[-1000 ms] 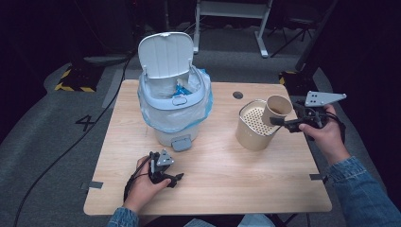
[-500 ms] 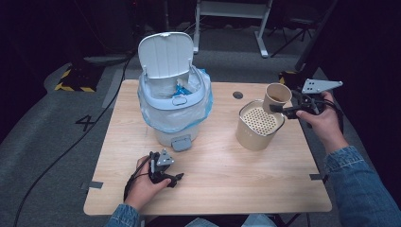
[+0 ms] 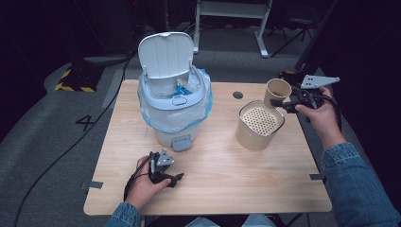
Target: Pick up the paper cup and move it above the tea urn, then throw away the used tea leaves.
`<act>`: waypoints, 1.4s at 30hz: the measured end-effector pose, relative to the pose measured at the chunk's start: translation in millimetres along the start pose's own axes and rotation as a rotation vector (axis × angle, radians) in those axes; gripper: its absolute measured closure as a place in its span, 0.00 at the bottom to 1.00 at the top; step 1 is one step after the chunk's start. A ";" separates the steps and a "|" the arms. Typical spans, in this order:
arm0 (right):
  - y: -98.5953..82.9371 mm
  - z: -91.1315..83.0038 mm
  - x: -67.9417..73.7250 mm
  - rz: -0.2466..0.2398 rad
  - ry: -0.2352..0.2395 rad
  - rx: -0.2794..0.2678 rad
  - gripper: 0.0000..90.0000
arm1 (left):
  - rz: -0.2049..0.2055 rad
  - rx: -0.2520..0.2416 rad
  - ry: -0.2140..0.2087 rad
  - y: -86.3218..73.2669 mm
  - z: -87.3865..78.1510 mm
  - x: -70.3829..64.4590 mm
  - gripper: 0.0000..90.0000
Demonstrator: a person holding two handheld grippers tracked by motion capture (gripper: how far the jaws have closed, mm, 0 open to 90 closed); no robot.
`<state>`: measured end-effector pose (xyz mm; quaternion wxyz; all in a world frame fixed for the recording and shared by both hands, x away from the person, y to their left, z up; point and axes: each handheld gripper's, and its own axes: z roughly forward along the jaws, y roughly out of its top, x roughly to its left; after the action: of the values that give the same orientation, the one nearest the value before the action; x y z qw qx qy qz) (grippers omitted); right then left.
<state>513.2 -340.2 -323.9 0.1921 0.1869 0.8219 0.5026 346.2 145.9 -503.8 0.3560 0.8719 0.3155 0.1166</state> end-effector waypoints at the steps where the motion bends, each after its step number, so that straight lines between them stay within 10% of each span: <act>1: 0.0 0.0 0.0 0.000 0.000 0.000 0.36 | 0.001 0.000 0.000 0.0 0.0 0.1 0.21; 22: -11.9 5.7 1.1 -0.038 -0.019 0.023 0.36 | 0.000 0.000 0.000 0.0 0.0 0.1 0.21; 42: -4.1 4.7 24.4 -0.539 -0.211 0.195 0.40 | 0.000 0.000 0.000 0.0 0.0 0.0 0.21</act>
<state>494.2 -326.2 -332.6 0.3839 0.0309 0.8618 0.3300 346.2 145.9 -503.8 0.3559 0.8719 0.3154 0.1167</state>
